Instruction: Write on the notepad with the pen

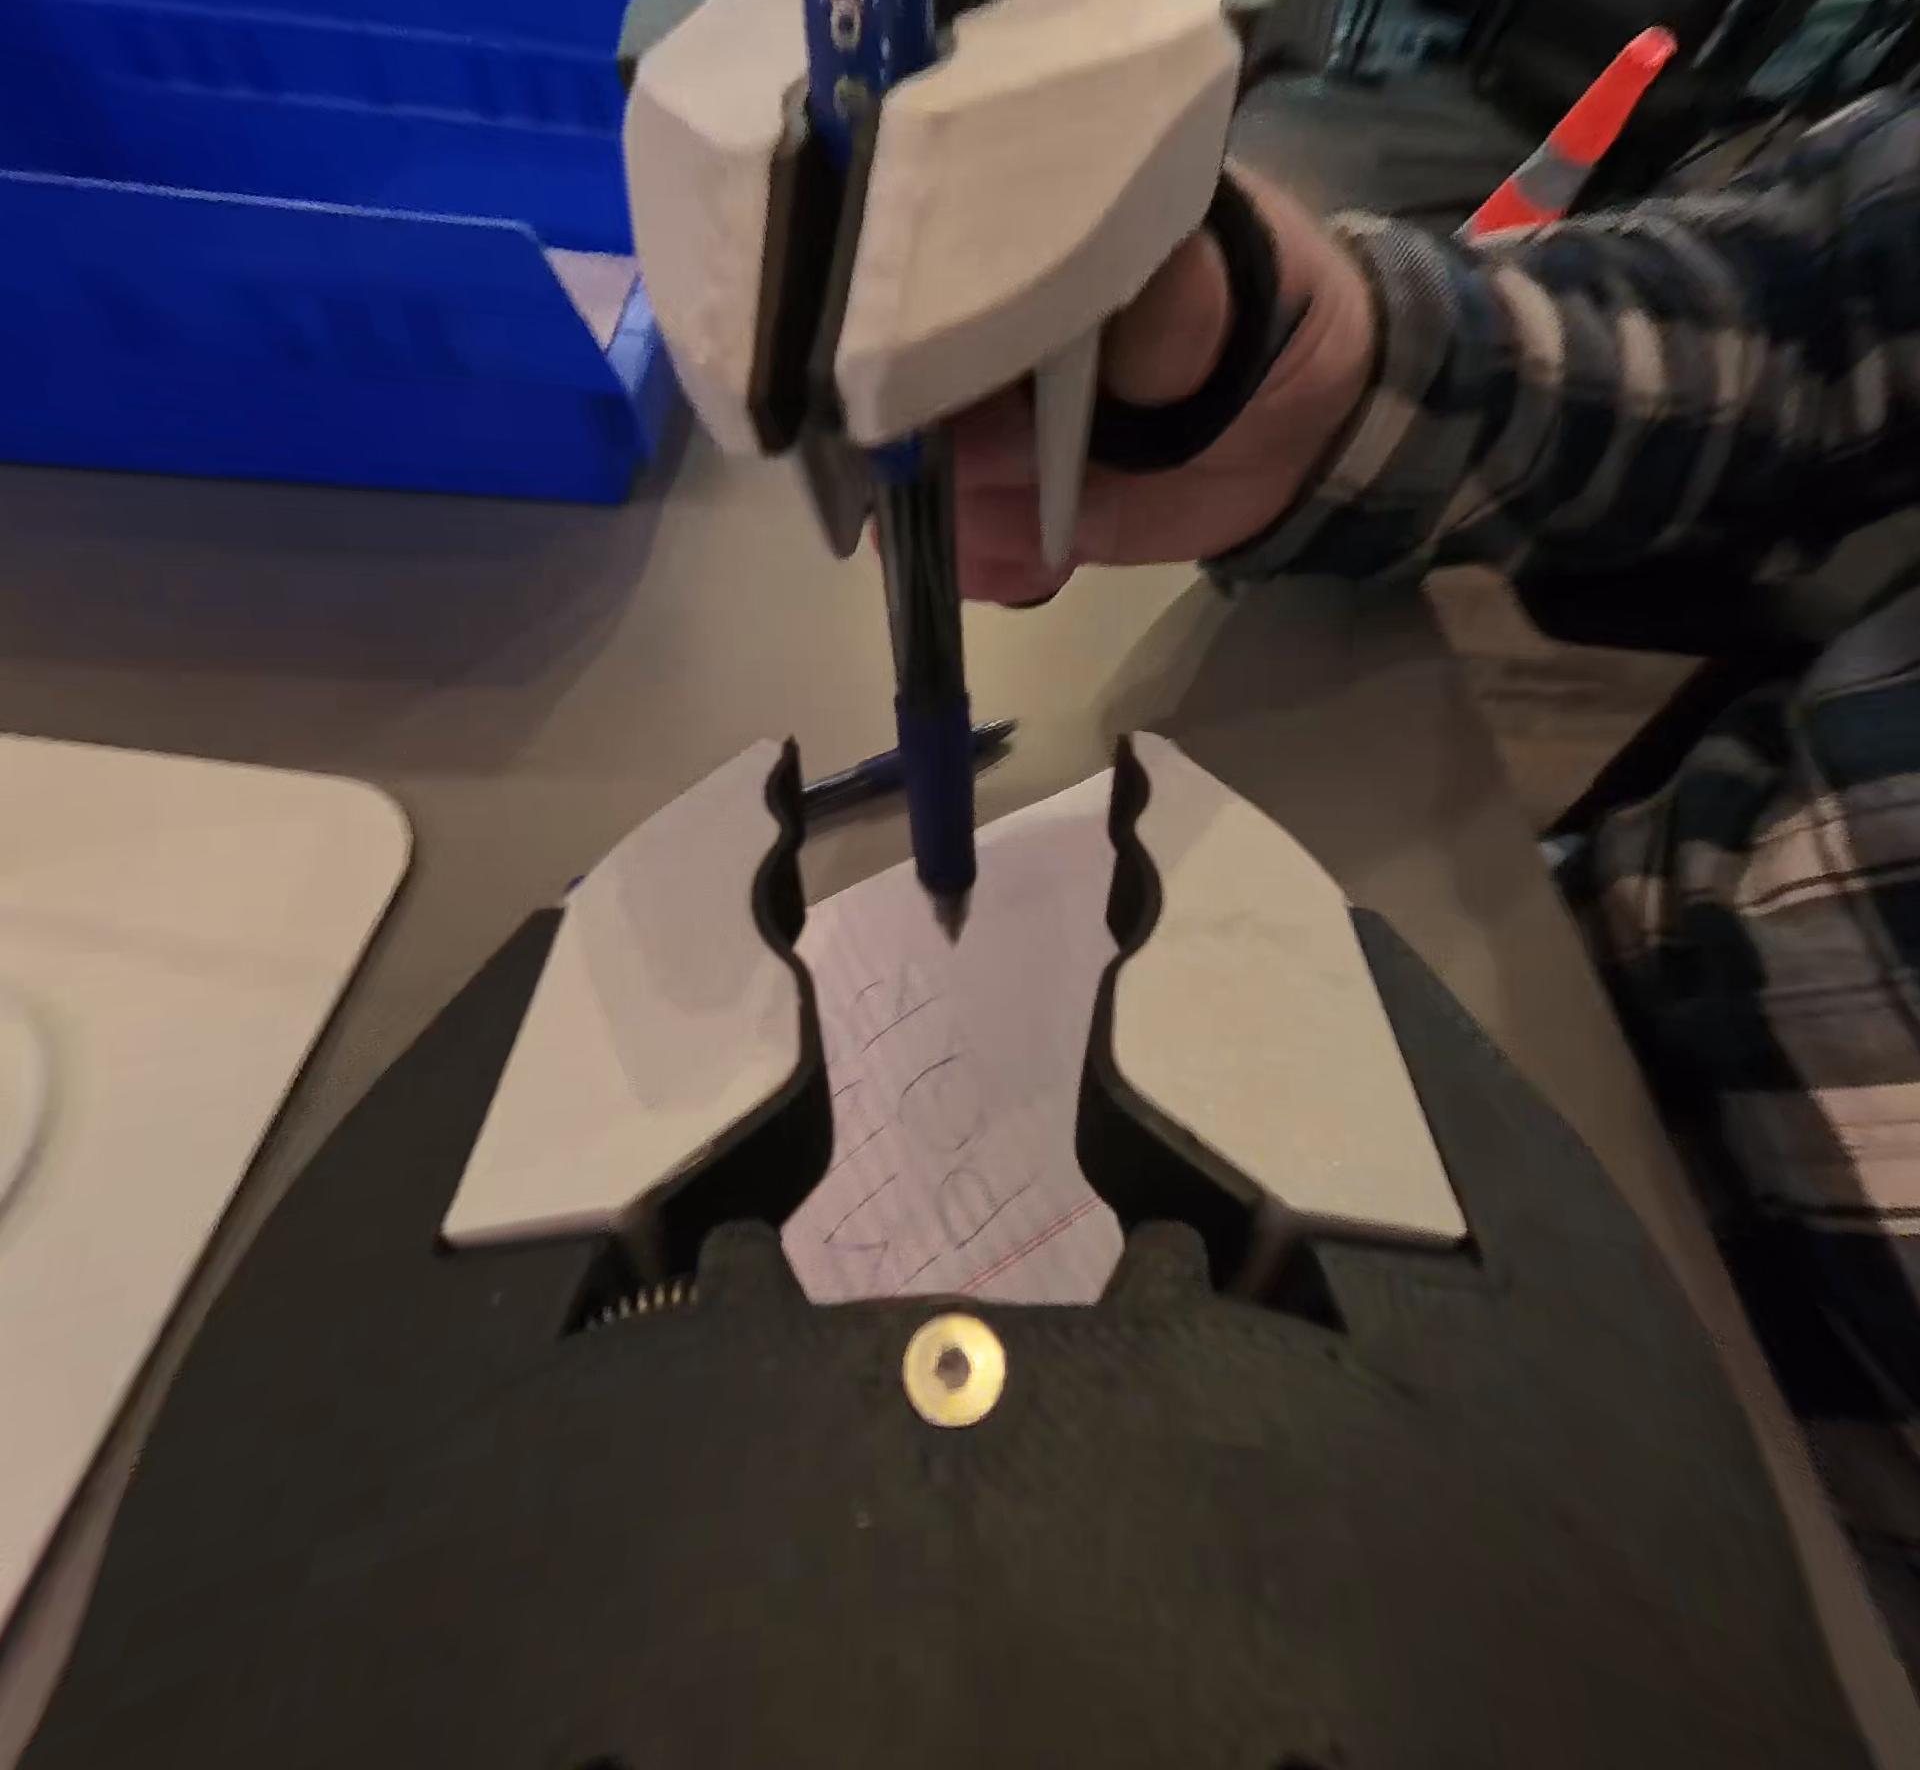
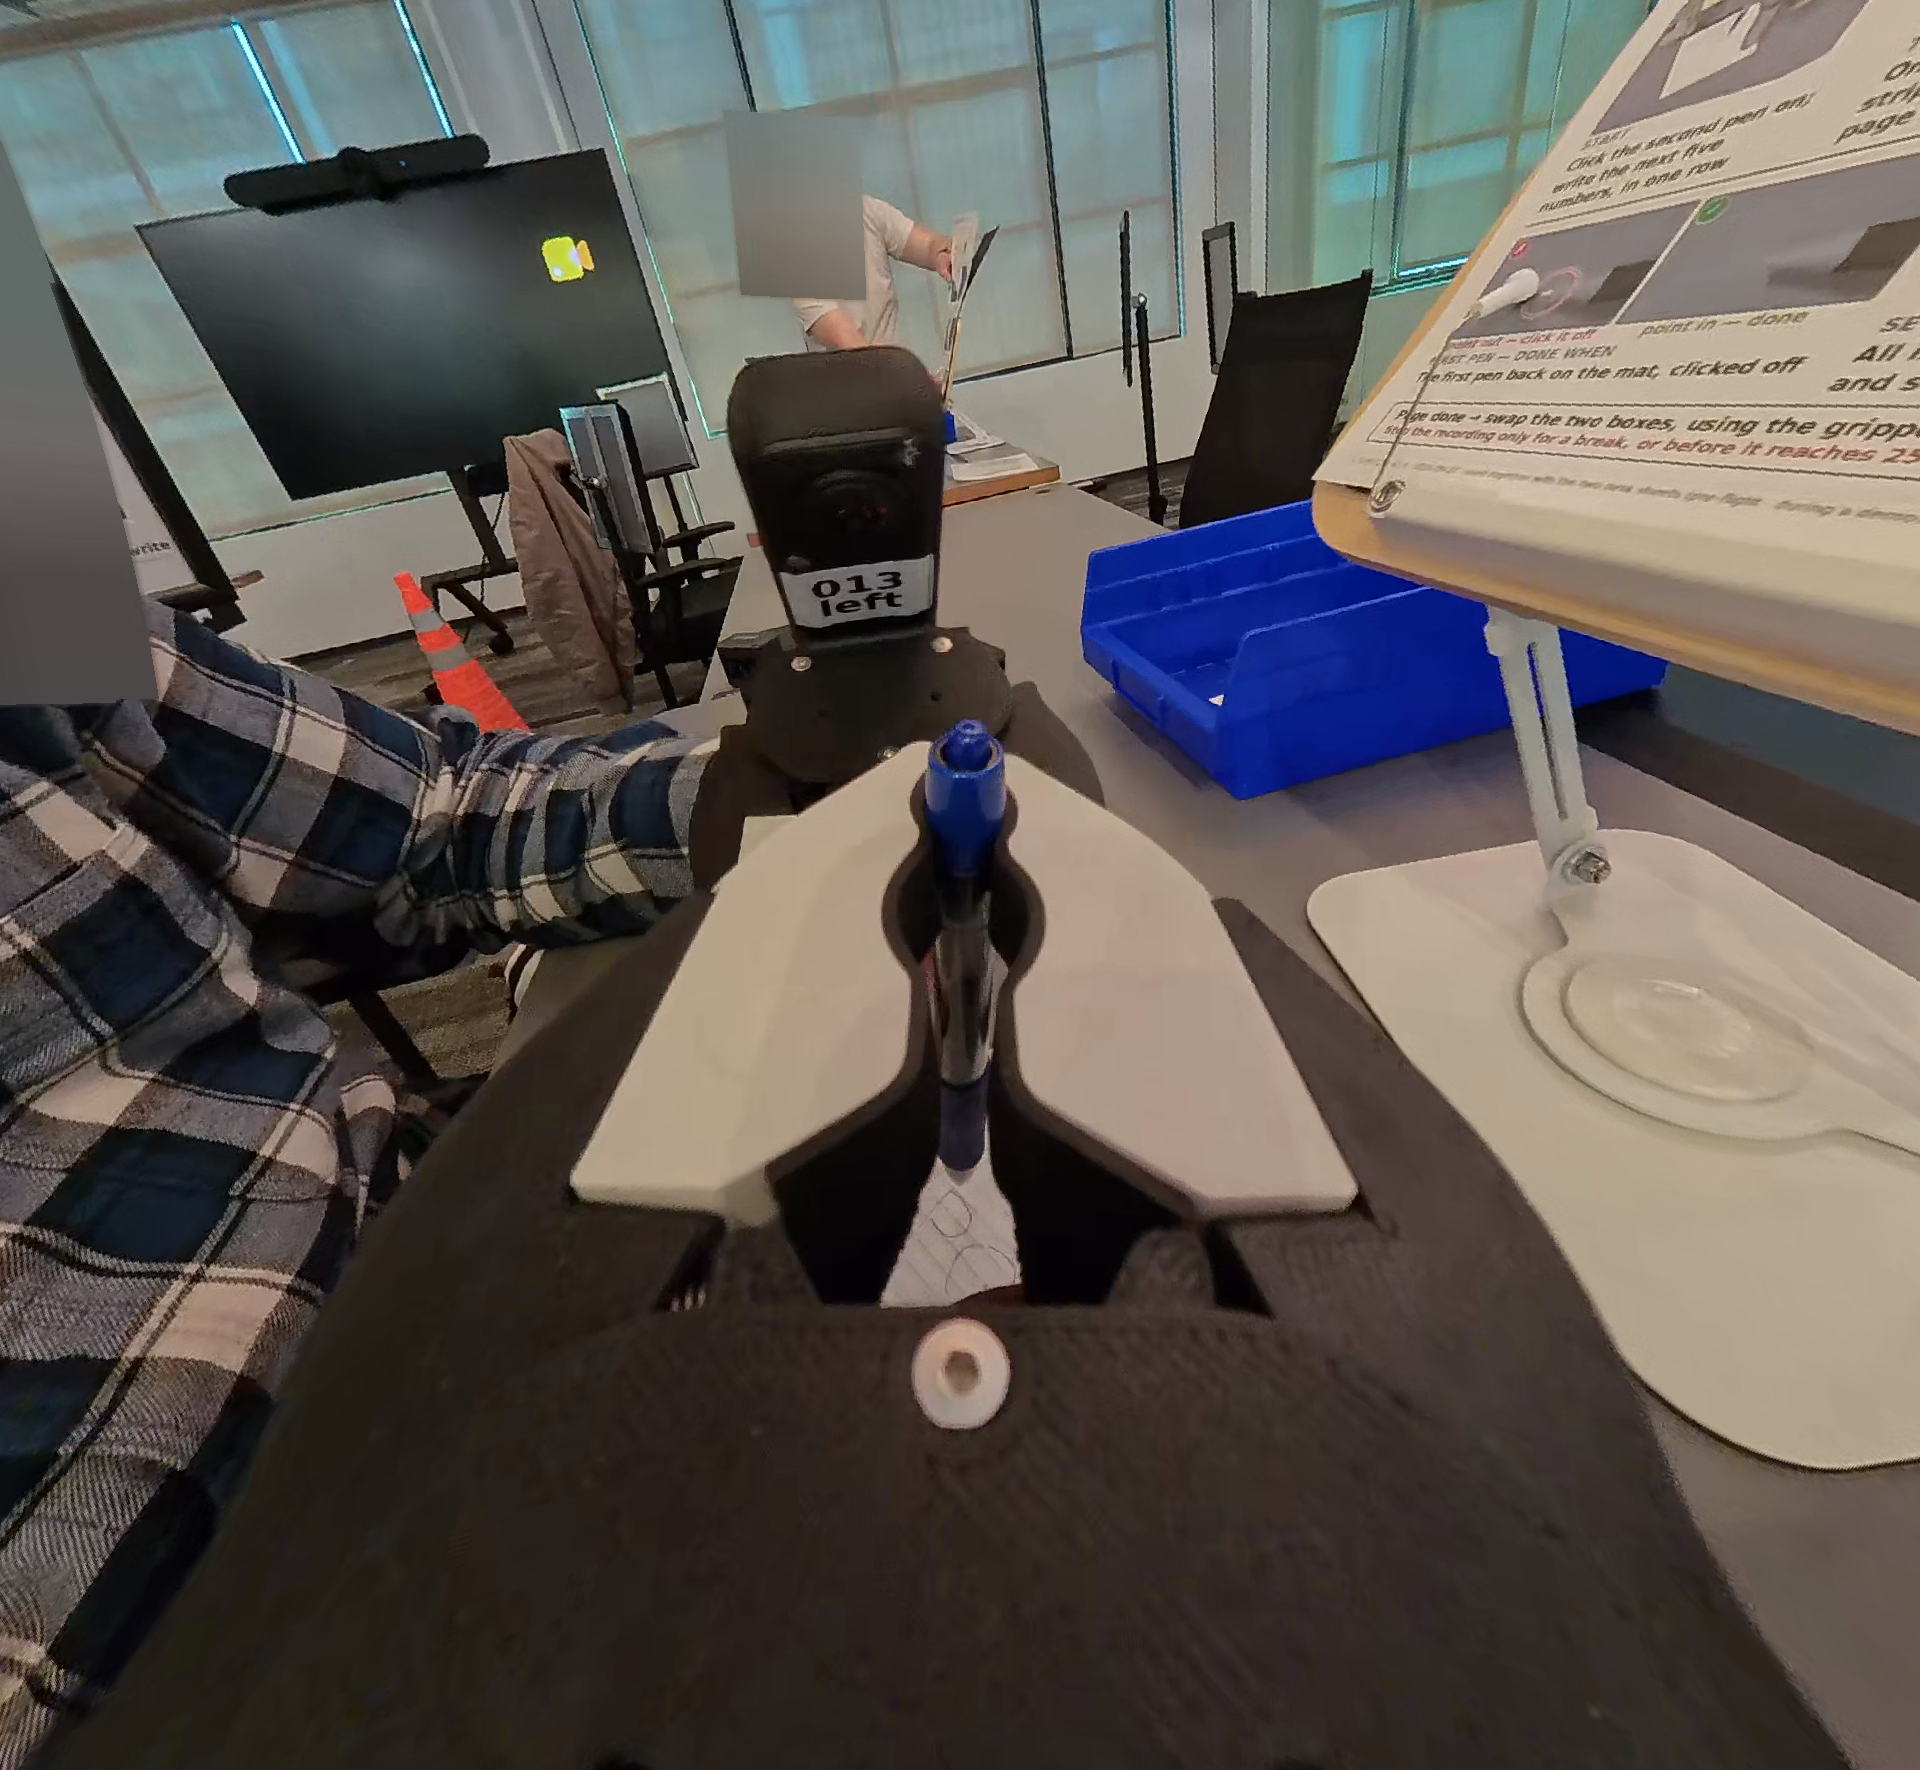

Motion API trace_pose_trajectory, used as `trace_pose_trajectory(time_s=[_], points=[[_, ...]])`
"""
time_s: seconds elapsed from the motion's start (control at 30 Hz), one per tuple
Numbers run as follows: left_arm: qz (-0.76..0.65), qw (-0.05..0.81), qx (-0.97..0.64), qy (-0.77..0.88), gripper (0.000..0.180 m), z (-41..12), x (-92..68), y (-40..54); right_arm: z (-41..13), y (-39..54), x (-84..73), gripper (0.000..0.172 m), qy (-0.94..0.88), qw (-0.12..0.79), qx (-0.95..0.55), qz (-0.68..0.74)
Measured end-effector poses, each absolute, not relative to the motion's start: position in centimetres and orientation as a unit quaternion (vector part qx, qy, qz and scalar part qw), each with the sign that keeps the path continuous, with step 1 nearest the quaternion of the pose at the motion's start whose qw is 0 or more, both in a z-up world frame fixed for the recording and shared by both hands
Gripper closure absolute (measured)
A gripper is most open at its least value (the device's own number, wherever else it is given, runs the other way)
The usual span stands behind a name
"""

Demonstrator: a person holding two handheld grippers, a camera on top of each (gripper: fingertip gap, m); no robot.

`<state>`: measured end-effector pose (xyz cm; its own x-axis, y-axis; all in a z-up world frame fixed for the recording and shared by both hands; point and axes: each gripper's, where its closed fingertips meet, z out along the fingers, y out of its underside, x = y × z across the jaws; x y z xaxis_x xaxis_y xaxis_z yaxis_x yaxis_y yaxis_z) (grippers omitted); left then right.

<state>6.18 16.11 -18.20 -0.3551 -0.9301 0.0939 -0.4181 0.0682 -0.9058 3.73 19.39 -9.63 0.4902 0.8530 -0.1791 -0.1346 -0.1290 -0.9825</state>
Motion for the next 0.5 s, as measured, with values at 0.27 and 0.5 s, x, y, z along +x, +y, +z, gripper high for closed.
trace_pose_trajectory(time_s=[0.27, 0.5], points=[[-0.531, 0.25, -0.499, 0.637, 0.169, -17.5, 6.9, 15.6, -9.4, 19.3, 3.8, 0.166, -0.274, 0.605, -0.627, 0.408], [-0.628, 0.172, -0.503, 0.568, 0.169, -16.0, 6.9, 15.2, -8.1, 18.8, 4.7, 0.083, -0.407, 0.634, -0.635, 0.171]])
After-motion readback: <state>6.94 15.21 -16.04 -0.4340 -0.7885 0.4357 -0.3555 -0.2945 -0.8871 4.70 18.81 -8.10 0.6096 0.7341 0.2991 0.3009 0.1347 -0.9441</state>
